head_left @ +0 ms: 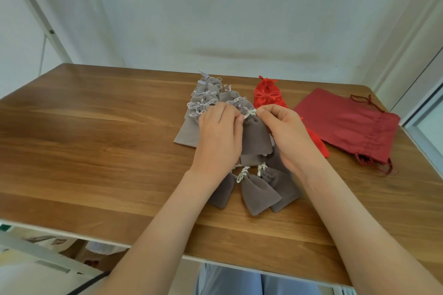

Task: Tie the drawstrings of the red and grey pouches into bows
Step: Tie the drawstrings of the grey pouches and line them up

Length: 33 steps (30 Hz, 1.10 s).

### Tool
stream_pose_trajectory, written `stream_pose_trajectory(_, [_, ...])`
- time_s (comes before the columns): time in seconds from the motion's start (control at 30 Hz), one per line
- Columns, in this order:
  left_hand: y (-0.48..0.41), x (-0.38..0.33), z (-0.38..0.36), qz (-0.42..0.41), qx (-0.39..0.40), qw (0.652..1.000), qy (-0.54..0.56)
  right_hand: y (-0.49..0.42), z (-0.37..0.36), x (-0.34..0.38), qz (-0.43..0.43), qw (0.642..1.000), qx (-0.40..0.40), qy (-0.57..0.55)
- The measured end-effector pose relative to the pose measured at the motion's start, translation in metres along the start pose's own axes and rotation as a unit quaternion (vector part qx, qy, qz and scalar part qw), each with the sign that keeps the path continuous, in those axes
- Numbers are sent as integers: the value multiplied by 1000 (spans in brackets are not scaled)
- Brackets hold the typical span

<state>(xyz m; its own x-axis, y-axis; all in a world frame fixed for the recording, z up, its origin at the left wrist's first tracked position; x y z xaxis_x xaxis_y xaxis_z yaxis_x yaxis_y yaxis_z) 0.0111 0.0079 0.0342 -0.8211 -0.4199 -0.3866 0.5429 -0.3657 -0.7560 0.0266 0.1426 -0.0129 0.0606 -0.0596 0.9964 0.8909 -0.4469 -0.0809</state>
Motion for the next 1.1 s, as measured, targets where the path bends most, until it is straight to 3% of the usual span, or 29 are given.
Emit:
stream_pose_trajectory(0.1, [4,24,-14,179,108,962,178,1,-2,4,16,1000,14,7])
stream_pose_trajectory(0.2, [12,32,-17,267,151,910,280,3,-9,10,30,999,26,22])
stream_pose_trajectory(0.33, [14,47,5,264,159,921,240,8,-28,18,55,992,72,87])
stream_pose_trajectory(0.5, [29,78,31,267,227,927,134,14,-39,13,61,973,104,198])
stream_pose_trajectory(0.7, [54,98,27,274,343,898,-10,24,-54,9,57,955,123,263])
stream_pose_trajectory(0.83, [32,77,38,228,265,930,-114,27,-48,14,67,953,112,273])
stream_pose_trajectory(1.1, [-8,-12,-30,151,235,960,-16,23,16,41,99,945,4,311])
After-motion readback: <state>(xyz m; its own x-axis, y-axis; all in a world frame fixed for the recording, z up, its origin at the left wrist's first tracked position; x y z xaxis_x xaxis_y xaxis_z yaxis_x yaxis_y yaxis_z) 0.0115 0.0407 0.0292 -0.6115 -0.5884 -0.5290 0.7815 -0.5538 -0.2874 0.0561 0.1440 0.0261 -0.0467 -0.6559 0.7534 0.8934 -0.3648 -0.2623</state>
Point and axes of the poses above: each hand's wrist, its own y-axis away from the middle knuckle, its own z-axis out of the back of the hand, x = y × z, the point moved 10 cm from there along -y, towards the middle knuckle, and after that the axes turned 2 degrees about -z, right-handed, at the moved point
